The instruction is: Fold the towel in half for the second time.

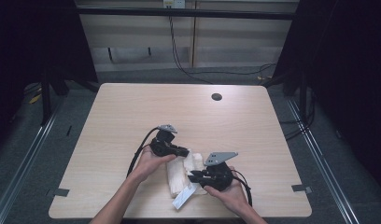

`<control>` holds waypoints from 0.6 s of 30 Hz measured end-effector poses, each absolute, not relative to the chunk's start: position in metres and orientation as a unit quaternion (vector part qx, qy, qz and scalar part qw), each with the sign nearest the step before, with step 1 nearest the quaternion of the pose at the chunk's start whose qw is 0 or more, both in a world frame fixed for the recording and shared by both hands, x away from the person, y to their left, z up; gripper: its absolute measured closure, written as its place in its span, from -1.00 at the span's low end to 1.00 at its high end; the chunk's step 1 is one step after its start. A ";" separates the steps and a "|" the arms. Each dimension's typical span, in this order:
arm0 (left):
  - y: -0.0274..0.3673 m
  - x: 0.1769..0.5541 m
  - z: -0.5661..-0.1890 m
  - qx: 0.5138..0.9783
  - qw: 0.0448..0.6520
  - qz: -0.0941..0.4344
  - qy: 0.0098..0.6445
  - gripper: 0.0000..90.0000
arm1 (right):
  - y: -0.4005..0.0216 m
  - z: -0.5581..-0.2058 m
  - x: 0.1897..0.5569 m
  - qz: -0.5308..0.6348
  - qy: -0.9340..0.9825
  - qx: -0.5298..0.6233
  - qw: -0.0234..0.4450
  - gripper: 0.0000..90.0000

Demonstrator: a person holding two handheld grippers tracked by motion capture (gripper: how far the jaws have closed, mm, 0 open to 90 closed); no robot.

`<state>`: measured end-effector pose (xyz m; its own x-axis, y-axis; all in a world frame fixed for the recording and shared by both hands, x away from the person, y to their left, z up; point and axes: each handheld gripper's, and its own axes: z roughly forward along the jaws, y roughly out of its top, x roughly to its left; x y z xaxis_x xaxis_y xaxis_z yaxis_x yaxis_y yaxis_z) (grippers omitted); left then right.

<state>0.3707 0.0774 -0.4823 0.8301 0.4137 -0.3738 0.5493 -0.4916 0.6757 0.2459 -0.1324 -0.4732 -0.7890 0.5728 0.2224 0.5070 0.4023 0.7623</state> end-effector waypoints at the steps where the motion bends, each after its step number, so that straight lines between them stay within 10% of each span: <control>1: 0.077 0.371 -0.483 0.859 0.422 -0.081 0.279 0.79 | -0.134 -0.475 0.245 0.439 0.837 0.325 0.040 0.70; 18: 0.069 0.368 -0.477 0.852 0.449 -0.079 0.259 0.52 | -0.148 -0.476 0.244 0.423 0.836 0.345 0.057 0.23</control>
<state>0.3676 0.0688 -0.4770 0.8534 0.3702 -0.3670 0.5120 -0.4627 0.7237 0.2435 -0.1481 -0.4763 -0.7555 0.6246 0.1976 0.5287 0.4034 0.7468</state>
